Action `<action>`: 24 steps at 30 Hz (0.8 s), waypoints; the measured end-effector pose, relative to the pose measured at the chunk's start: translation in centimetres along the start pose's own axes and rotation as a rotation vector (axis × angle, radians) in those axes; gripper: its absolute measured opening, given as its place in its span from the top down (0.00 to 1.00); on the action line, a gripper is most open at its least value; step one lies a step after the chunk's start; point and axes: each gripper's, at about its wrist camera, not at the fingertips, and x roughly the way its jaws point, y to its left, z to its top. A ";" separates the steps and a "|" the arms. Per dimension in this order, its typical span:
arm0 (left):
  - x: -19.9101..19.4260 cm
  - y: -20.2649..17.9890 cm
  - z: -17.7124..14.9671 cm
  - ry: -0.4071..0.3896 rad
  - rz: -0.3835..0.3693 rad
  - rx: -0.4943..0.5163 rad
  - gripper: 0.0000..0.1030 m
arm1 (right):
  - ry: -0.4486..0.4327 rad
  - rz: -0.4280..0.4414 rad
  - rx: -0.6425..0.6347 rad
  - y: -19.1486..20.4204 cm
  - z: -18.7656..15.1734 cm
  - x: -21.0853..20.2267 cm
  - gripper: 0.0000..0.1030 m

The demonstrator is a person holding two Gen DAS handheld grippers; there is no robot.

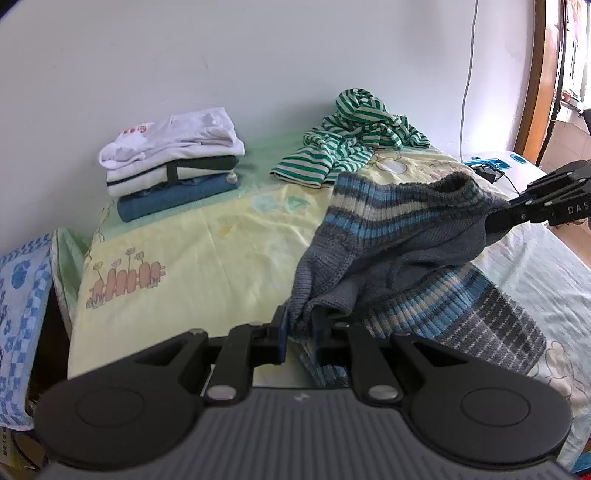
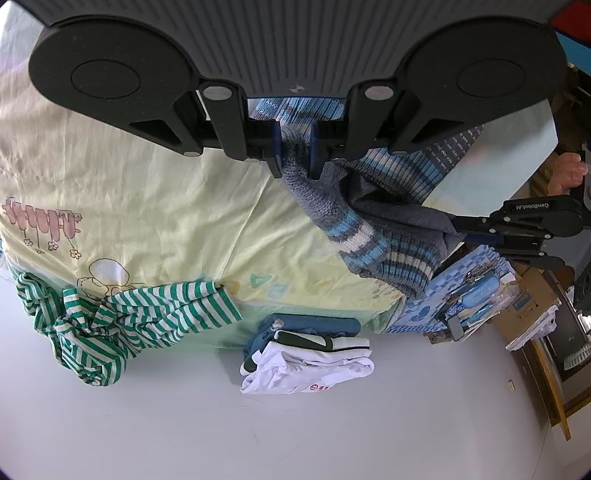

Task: Fold clothes

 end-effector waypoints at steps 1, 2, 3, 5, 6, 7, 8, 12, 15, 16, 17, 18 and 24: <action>-0.2 0.0 -0.1 0.000 -0.001 0.001 0.90 | 0.004 0.001 -0.007 0.1 -0.1 -0.1 0.86; -0.3 0.0 -0.1 -0.001 -0.002 0.002 0.90 | 0.007 -0.001 -0.015 0.3 -0.1 -0.2 0.86; -0.5 -0.1 -0.2 -0.001 -0.002 0.003 0.90 | 0.009 -0.003 -0.022 0.4 -0.2 -0.3 0.86; -0.9 -0.2 -0.4 -0.002 -0.002 0.003 0.90 | 0.014 -0.002 -0.033 0.7 -0.3 -0.6 0.86; -1.1 -0.2 -0.4 -0.002 -0.002 0.004 0.90 | 0.016 -0.002 -0.039 0.8 -0.3 -0.8 0.86; -1.2 -0.3 -0.6 -0.003 -0.002 0.004 0.90 | 0.019 -0.002 -0.044 0.8 -0.4 -0.9 0.86; -1.4 -0.4 -0.7 -0.003 -0.003 0.004 0.90 | 0.022 -0.003 -0.049 0.9 -0.5 -1.1 0.86; -2.2 -0.5 -1.0 -0.006 -0.010 -0.002 0.98 | 0.032 -0.002 -0.054 1.0 -0.9 -1.5 0.86; -2.1 -0.7 -1.4 0.003 -0.013 -0.003 0.98 | 0.041 0.003 -0.060 1.3 -1.2 -1.6 0.86; -2.0 -0.8 -1.6 0.007 -0.013 -0.003 0.98 | 0.045 0.005 -0.064 1.4 -1.2 -1.6 0.86; -2.0 -0.9 -1.8 0.014 -0.016 0.000 0.98 | 0.053 0.000 -0.072 1.6 -1.4 -1.5 0.86; -1.8 -1.1 -2.1 0.026 -0.022 0.005 0.98 | 0.063 -0.011 -0.085 1.8 -1.6 -1.3 0.86; -2.5 -3.8 -3.9 0.039 -0.039 0.163 0.76 | 0.108 -0.095 -0.208 3.3 -3.3 -1.3 0.84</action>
